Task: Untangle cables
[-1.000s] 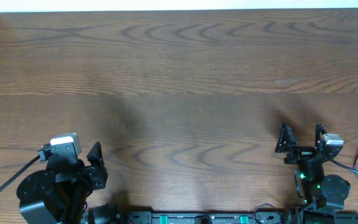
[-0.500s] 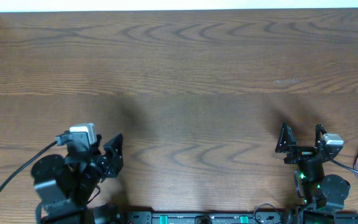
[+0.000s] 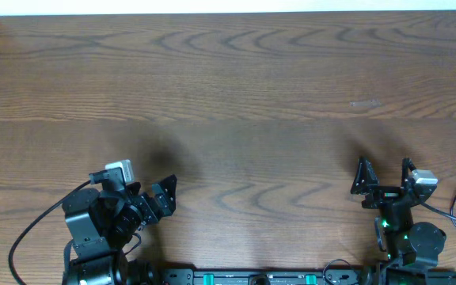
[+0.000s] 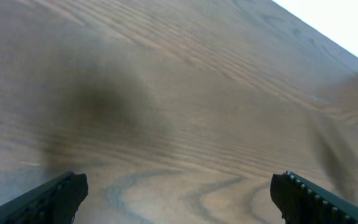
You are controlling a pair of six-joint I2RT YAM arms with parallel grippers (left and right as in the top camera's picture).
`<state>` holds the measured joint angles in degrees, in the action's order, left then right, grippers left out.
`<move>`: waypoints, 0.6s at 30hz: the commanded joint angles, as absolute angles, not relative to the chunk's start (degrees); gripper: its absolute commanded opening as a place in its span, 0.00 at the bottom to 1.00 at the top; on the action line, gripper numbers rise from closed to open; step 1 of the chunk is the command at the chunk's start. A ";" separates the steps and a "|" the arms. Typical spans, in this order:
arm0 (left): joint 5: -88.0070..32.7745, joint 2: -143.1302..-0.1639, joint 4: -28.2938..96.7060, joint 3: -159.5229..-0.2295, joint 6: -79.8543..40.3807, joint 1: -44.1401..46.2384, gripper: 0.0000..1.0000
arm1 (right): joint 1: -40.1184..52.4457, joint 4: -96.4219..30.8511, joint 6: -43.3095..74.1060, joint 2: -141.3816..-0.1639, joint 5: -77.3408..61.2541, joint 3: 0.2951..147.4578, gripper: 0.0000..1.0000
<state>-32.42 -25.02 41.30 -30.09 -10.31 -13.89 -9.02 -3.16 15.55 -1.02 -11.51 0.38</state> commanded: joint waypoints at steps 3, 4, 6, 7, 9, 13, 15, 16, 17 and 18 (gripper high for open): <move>-31.05 -24.86 37.50 -30.11 -8.51 -14.17 0.99 | -7.84 -3.46 16.25 -0.93 -10.81 0.32 0.99; -31.03 -24.86 35.75 -30.11 -8.08 -14.17 0.99 | -7.84 -3.46 16.25 -0.93 -10.81 0.32 0.99; -31.03 -24.86 33.74 -30.11 -7.86 -14.17 0.99 | -7.84 -3.46 16.25 -0.93 -10.81 0.32 0.99; -31.03 -24.86 32.91 -30.11 -7.51 -14.17 0.99 | -7.84 -3.46 16.25 -0.93 -10.81 0.32 0.99; -30.98 -24.88 32.12 -30.11 -7.07 -14.17 0.99 | -7.84 -3.46 16.25 -0.93 -10.81 0.32 0.99; -30.83 -24.91 30.85 -30.11 -6.22 -14.17 0.99 | -7.84 -3.46 16.25 -0.93 -10.81 0.32 0.99; -30.83 -24.95 30.17 -30.11 -6.24 -14.17 0.99 | -7.84 -3.46 16.25 -0.93 -10.81 0.32 0.99; -30.83 -24.97 29.82 -30.11 -6.24 -14.17 0.99 | -7.84 -3.46 16.25 -0.93 -10.83 0.32 0.99; -30.83 -24.97 29.56 -30.11 -6.22 -14.17 0.99 | -7.84 -3.46 16.25 -0.93 -10.81 0.32 0.99; -30.83 -24.97 29.28 -30.09 -6.15 -14.17 0.99 | -7.84 -3.46 16.25 -0.93 -10.81 0.32 0.99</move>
